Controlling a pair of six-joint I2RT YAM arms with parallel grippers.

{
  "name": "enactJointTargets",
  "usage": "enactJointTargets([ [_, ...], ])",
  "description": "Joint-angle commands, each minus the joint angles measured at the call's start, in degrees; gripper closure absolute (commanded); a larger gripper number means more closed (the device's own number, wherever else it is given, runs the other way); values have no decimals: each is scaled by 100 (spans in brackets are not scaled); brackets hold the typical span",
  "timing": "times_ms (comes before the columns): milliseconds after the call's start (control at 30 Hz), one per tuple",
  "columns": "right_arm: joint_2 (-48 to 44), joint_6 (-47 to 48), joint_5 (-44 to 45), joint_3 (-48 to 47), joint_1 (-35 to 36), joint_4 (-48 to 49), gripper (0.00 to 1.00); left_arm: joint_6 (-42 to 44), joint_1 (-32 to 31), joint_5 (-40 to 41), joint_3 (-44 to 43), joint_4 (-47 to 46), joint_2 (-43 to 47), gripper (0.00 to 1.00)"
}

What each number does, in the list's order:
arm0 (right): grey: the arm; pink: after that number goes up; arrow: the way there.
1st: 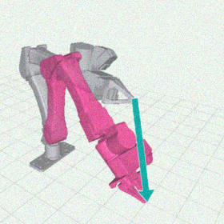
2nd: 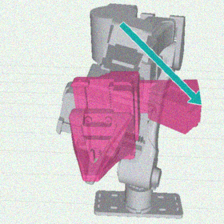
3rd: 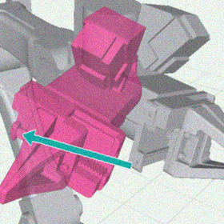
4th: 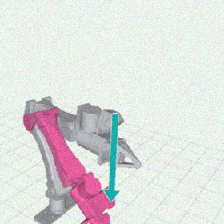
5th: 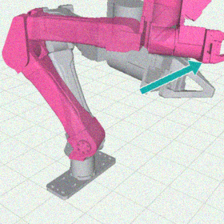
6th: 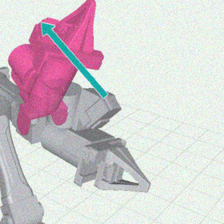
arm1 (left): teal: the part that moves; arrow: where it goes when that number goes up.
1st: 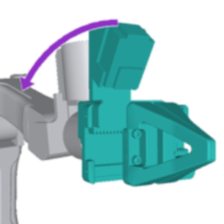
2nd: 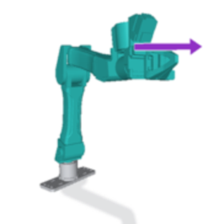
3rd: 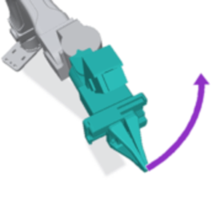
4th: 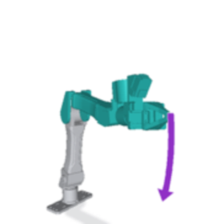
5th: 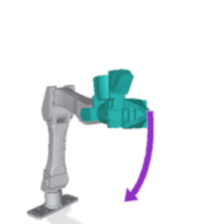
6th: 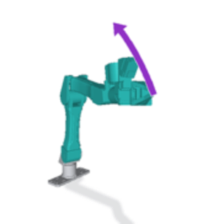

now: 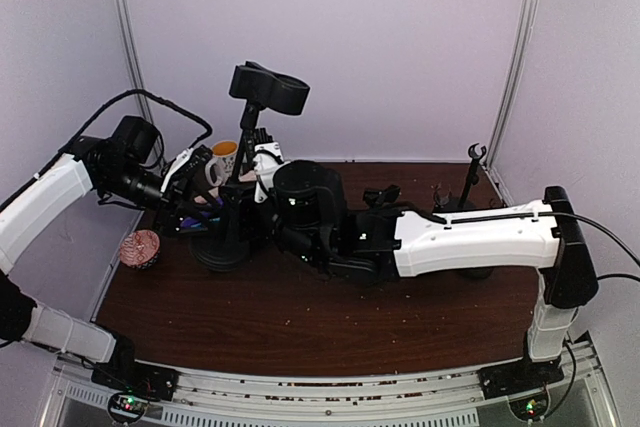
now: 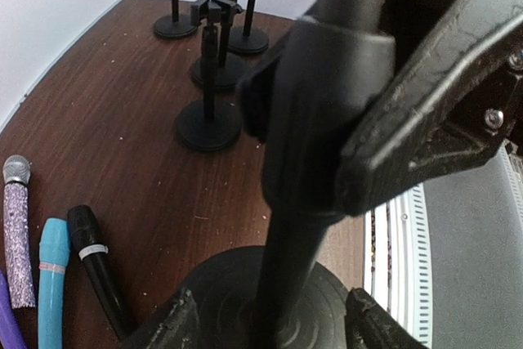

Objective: Remove the microphone from the stand

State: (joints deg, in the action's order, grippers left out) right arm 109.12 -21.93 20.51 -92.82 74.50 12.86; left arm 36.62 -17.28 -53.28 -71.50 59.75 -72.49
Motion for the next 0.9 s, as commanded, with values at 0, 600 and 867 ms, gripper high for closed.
enactJointTargets([
  [0,-29,-81,-175,-431,32,385,100,-128,-117,-424,-158,-174,-91,38],
  [600,-124,-256,-1080,-426,-33,702,100,846,-125,-1621,-466,995,-263,100],
  [867,-336,-754,-3468,85,-342,1982,100,2929,-127,-2372,-1386,3439,-796,100],
])
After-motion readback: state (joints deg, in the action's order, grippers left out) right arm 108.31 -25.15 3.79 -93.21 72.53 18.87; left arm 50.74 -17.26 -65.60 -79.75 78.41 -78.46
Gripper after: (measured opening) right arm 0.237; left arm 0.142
